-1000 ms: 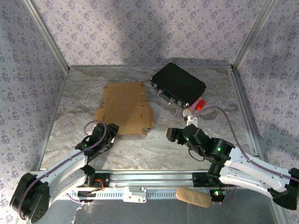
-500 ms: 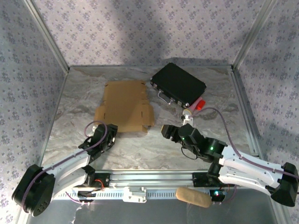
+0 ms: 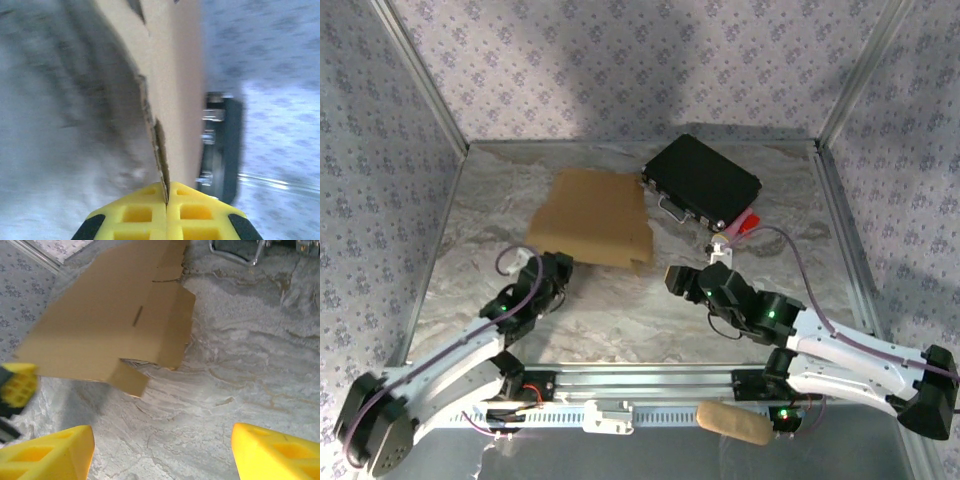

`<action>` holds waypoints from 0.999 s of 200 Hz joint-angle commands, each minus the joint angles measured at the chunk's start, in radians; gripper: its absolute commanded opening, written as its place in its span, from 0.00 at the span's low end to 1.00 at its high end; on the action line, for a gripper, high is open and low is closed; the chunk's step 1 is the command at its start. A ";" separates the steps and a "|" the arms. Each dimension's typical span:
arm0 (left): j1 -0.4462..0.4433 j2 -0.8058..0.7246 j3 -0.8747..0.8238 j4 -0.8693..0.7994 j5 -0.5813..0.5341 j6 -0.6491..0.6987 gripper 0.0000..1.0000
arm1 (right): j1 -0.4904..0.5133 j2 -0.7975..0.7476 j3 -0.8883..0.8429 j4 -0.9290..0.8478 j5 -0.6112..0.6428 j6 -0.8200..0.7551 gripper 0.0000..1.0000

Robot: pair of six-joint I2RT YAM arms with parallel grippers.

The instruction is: Fold the paper box

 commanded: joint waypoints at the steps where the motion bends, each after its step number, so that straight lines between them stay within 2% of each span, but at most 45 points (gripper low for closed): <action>1: -0.013 -0.081 0.131 -0.224 -0.110 0.113 0.00 | -0.001 -0.018 0.094 -0.085 0.056 -0.089 0.74; 44: -0.017 -0.057 0.346 -0.354 -0.063 0.217 0.00 | -0.024 -0.018 0.208 -0.169 0.056 -0.181 0.74; 67: -0.023 -0.012 0.462 -0.453 -0.061 0.226 0.00 | -0.041 -0.011 0.260 -0.176 0.019 -0.237 0.74; 103: -0.065 0.092 0.711 -0.751 -0.146 0.123 0.00 | -0.055 0.050 0.391 -0.225 -0.054 -0.301 0.73; 128: -0.126 0.118 0.789 -0.759 -0.189 0.086 0.00 | -0.054 0.079 0.440 -0.234 -0.095 -0.249 0.72; 141: -0.169 0.123 0.817 -0.772 -0.230 -0.001 0.00 | -0.055 0.080 0.452 -0.236 -0.112 -0.186 0.71; 161: -0.246 0.118 0.849 -0.892 -0.306 -0.277 0.00 | -0.055 0.060 0.457 -0.254 -0.104 -0.060 0.68; 181: -0.383 0.101 0.822 -0.823 -0.401 -0.453 0.00 | -0.055 0.018 0.455 -0.251 -0.086 -0.012 0.68; 200: -0.515 0.169 0.914 -0.879 -0.482 -0.593 0.00 | -0.057 -0.021 0.470 -0.277 -0.046 -0.003 0.67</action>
